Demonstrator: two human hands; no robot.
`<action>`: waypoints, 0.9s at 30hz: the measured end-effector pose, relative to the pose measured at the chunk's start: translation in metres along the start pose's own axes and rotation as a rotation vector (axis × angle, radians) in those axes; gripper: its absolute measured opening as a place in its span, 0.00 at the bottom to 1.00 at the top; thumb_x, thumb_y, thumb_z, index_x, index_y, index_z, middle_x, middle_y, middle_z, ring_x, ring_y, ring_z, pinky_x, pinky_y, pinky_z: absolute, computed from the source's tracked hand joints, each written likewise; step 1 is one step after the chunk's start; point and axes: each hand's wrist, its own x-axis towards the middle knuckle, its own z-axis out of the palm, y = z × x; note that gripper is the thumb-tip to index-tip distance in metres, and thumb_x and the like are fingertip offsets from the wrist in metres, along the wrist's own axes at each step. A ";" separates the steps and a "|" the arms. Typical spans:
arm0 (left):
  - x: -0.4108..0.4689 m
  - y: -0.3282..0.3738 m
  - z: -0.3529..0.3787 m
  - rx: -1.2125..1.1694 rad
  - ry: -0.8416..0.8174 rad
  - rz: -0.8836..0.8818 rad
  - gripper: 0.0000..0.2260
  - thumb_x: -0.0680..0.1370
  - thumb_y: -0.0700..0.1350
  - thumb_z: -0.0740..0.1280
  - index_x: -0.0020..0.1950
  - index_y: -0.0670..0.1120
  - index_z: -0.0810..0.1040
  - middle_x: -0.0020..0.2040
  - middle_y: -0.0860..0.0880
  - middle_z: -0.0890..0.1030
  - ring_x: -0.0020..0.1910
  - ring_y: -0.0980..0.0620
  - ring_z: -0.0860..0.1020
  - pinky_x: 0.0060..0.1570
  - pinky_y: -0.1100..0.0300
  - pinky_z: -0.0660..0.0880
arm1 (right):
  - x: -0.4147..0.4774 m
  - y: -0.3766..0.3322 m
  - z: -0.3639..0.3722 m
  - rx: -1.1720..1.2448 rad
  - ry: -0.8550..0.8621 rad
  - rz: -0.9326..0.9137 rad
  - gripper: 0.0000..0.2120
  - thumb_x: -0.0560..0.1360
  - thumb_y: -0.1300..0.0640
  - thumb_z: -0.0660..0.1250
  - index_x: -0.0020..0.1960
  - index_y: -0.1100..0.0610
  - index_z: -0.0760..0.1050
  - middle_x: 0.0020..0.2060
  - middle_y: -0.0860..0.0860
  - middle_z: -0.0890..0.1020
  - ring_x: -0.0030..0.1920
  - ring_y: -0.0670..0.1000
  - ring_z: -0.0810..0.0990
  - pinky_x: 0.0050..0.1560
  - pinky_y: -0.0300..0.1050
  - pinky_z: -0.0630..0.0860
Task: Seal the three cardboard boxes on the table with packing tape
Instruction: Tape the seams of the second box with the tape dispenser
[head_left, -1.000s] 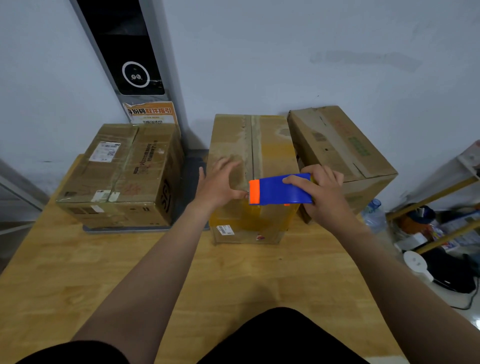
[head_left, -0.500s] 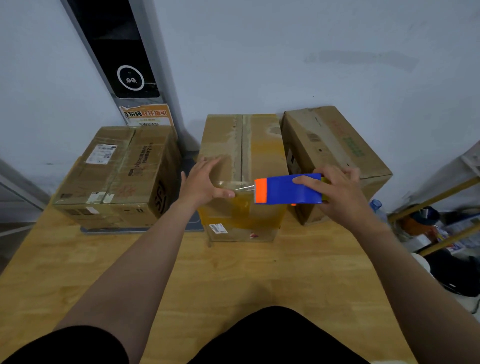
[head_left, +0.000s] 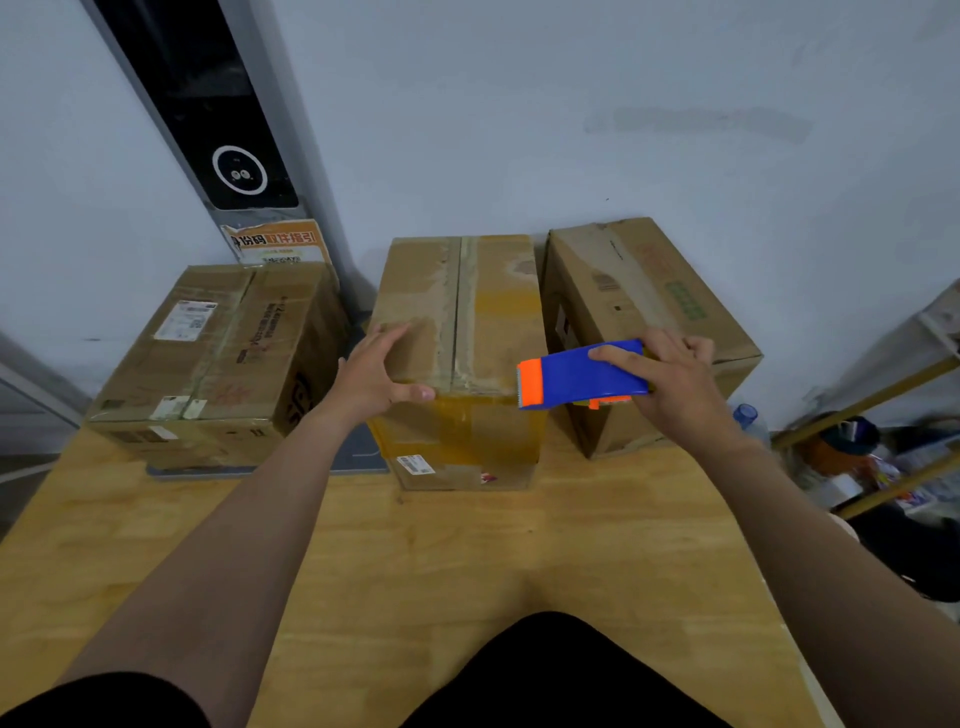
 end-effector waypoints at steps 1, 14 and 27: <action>0.000 0.004 0.000 0.032 -0.007 -0.011 0.51 0.62 0.70 0.77 0.80 0.62 0.60 0.83 0.48 0.54 0.82 0.44 0.52 0.76 0.29 0.44 | 0.001 0.000 0.001 0.003 -0.002 -0.001 0.27 0.75 0.55 0.72 0.69 0.38 0.68 0.56 0.53 0.75 0.55 0.57 0.75 0.53 0.57 0.63; 0.011 0.066 0.020 0.343 -0.038 0.001 0.52 0.68 0.71 0.73 0.83 0.55 0.50 0.84 0.51 0.52 0.83 0.46 0.47 0.72 0.26 0.36 | 0.001 0.001 0.005 0.051 -0.004 0.023 0.17 0.80 0.43 0.59 0.68 0.40 0.69 0.53 0.53 0.75 0.54 0.53 0.72 0.51 0.50 0.56; 0.017 0.084 0.045 0.173 -0.082 0.094 0.44 0.72 0.63 0.75 0.82 0.54 0.59 0.83 0.53 0.55 0.83 0.51 0.49 0.78 0.40 0.35 | -0.003 0.004 0.011 0.062 -0.047 0.029 0.21 0.79 0.39 0.54 0.70 0.40 0.69 0.55 0.52 0.75 0.55 0.53 0.73 0.51 0.50 0.57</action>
